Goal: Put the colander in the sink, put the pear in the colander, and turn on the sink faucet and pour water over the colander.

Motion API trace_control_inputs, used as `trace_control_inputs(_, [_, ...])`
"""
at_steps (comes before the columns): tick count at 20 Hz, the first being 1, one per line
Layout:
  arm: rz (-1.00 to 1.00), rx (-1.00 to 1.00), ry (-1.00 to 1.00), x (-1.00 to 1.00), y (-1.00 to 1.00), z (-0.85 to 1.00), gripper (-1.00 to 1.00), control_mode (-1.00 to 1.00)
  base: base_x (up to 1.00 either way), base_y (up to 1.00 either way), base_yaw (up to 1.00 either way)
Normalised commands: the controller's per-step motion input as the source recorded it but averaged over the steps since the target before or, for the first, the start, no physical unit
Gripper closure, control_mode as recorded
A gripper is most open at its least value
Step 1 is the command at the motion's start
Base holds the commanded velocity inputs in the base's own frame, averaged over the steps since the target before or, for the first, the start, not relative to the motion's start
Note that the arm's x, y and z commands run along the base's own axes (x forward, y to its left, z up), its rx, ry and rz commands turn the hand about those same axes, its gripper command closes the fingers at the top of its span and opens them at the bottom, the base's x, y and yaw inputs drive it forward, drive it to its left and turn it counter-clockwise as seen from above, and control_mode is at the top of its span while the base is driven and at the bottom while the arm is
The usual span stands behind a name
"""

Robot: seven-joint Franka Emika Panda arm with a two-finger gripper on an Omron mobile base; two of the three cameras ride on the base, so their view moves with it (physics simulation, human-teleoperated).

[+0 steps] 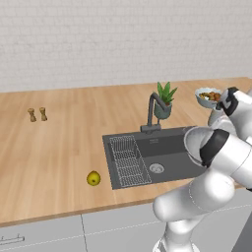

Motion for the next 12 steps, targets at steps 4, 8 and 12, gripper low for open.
trace_control_inputs(4, [-0.10, 0.00, 0.00, 0.07, 0.07, -0.39, 1.00, -1.00, 0.00, 0.00, 0.00])
trace_control_inputs(8, [-0.19, 0.00, -0.03, 0.23, 0.05, -0.39, 1.00, -1.00, 0.00, 0.00, 0.00])
trace_control_inputs(12, [-0.25, 0.00, -0.03, 0.35, 0.08, -0.19, 1.00, -1.00, 0.00, 0.00, 0.00])
